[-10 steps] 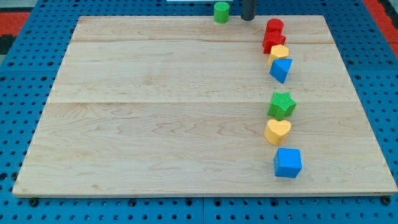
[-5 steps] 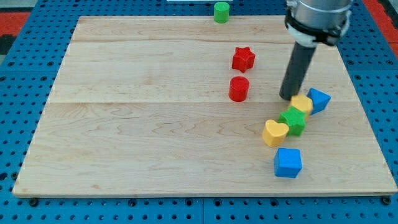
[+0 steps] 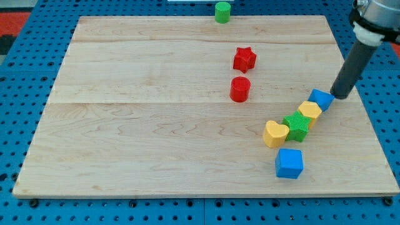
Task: Move the group of blocks downwards
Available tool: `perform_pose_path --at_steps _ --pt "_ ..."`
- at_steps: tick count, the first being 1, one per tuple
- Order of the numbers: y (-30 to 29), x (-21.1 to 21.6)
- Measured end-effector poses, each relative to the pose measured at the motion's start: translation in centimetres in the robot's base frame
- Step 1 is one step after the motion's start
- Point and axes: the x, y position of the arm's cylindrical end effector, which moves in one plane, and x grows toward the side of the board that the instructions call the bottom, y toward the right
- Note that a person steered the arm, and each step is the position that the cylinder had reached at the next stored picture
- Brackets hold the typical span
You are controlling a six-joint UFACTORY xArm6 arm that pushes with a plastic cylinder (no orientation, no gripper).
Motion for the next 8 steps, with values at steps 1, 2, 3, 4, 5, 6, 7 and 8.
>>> perform_pose_path --at_steps 1,2,3,4,5,6,7,8 --pt "-2.7 3.0" --pt "-5.5 2.4" --pt "-0.9 0.2" --pt "-0.2 -1.4" --pt "-7.4 -1.8" --pt "-13.2 0.8" --pt "-14.0 2.4" --pt "-11.0 7.2"
